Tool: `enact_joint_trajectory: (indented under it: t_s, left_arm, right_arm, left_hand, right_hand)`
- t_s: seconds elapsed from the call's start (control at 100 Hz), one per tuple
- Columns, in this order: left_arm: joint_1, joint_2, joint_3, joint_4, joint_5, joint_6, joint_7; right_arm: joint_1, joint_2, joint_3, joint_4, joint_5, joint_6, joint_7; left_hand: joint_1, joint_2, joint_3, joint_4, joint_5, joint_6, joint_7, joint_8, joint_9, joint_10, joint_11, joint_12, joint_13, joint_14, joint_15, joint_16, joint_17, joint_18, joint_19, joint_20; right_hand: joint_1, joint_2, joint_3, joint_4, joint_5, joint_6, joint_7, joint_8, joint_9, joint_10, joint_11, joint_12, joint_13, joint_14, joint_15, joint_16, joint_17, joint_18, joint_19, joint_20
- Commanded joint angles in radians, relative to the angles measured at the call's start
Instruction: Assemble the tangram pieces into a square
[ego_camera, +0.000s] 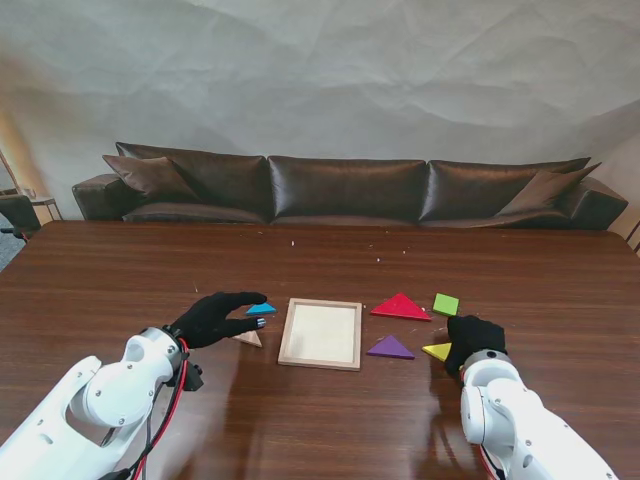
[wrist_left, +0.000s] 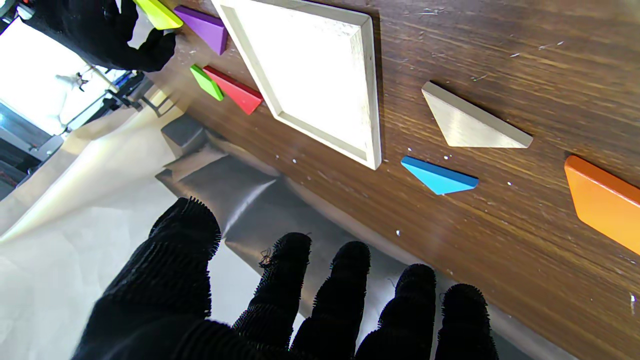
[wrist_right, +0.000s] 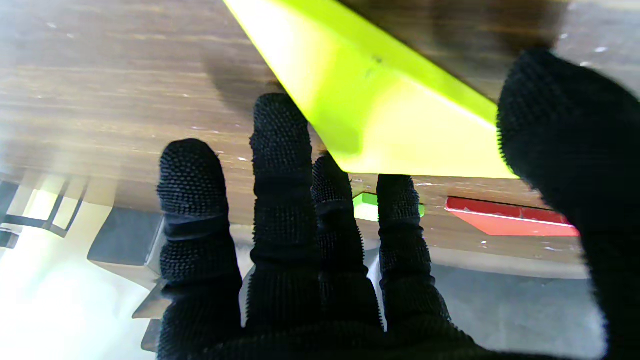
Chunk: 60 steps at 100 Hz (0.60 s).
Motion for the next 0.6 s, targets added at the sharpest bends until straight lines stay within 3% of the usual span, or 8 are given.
enact_joint_trajectory:
  t_s: [0.0,0.17,0.35,0.42,0.44,0.5,0.59]
  left_arm:
    - [-0.003,-0.003,0.003,0.003,-0.007,0.0,-0.021]
    - [-0.006,-0.003,0.007,0.006,-0.011,0.002,-0.027]
    - [-0.005,-0.003,0.007,0.006,-0.013,0.002,-0.027]
    - [-0.005,-0.003,0.007,0.005,-0.013,0.002,-0.026]
    - [-0.005,-0.003,0.007,0.005,-0.013,0.002,-0.026]
    - [-0.005,-0.003,0.007,0.005,-0.014,0.002,-0.026]
    - [-0.005,-0.003,0.007,0.005,-0.015,0.002,-0.027]
  right_arm:
    - [-0.004,-0.001,-0.01,0.016,-0.006,-0.004,0.025]
    - [0.004,0.005,-0.022,0.014,-0.011,0.001,0.071]
    - [0.002,0.011,-0.026,0.002,-0.035,0.007,0.116]
    - [0.003,0.012,-0.027,0.002,-0.037,0.005,0.121]
    - [0.003,0.012,-0.027,0.003,-0.037,0.005,0.122]
    - [0.002,0.013,-0.027,0.001,-0.044,0.003,0.124]
    - [0.002,0.015,-0.027,0.002,-0.057,-0.007,0.126]
  left_hand:
    - [-0.009,0.03,-0.026,0.041,0.009,-0.003,-0.004,-0.001,0.006,0.004,0.003,0.007,0.014,-0.003,0.0,0.008,-0.018,-0.03,-0.023,0.006]
    - [-0.005,0.036,-0.033,0.041,0.011,-0.002,-0.004,-0.001,0.007,0.003,0.003,0.007,0.016,-0.001,0.001,0.008,-0.019,-0.03,-0.023,0.007]
    - [0.0,0.04,-0.041,0.041,0.011,0.0,-0.004,-0.001,0.007,0.005,0.003,0.007,0.016,-0.001,0.0,0.008,-0.019,-0.029,-0.023,0.007]
    - [0.002,0.041,-0.044,0.041,0.013,-0.002,-0.003,-0.001,0.009,0.006,0.003,0.007,0.018,0.0,0.001,0.008,-0.018,-0.028,-0.023,0.007]
    - [0.002,0.041,-0.045,0.041,0.013,-0.002,-0.003,-0.001,0.01,0.007,0.004,0.007,0.018,0.0,0.001,0.008,-0.019,-0.029,-0.023,0.007]
    - [0.004,0.041,-0.047,0.042,0.014,-0.002,-0.003,-0.001,0.011,0.006,0.004,0.007,0.019,0.0,0.001,0.008,-0.019,-0.028,-0.023,0.007]
    - [0.005,0.043,-0.05,0.042,0.016,0.001,-0.002,-0.001,0.013,0.008,0.004,0.007,0.02,0.0,0.001,0.008,-0.018,-0.028,-0.023,0.007]
  right_hand:
    - [0.083,-0.005,0.018,0.031,0.021,-0.009,0.016,0.02,0.022,-0.017,0.008,0.01,0.048,-0.008,0.014,0.004,-0.087,0.021,0.04,0.004]
    - [0.121,-0.016,0.024,0.035,-0.016,-0.008,-0.02,0.016,0.01,-0.019,-0.001,0.007,0.041,-0.006,0.005,0.003,-0.089,0.026,0.04,0.0]
    - [0.24,-0.021,0.043,0.054,0.006,-0.01,-0.018,0.02,0.026,-0.013,0.004,0.008,0.068,-0.023,0.025,0.014,-0.07,0.021,0.049,0.001]
    - [0.245,-0.036,0.036,0.018,0.034,0.006,0.008,0.037,0.037,-0.009,0.005,0.008,0.083,-0.029,0.049,0.027,-0.062,0.016,0.054,0.0]
    - [0.249,-0.044,0.038,-0.011,0.047,0.008,0.023,0.049,0.041,-0.006,0.008,0.009,0.087,-0.031,0.06,0.031,-0.059,0.015,0.057,0.0]
    - [0.243,-0.047,0.037,-0.017,0.071,0.01,0.047,0.066,0.049,-0.008,0.014,0.012,0.094,-0.036,0.068,0.031,-0.054,0.009,0.061,0.001]
    - [0.202,-0.056,0.041,0.041,0.097,0.0,0.079,0.108,0.056,-0.009,0.019,0.013,0.095,-0.038,0.071,0.03,-0.055,0.011,0.064,-0.001]
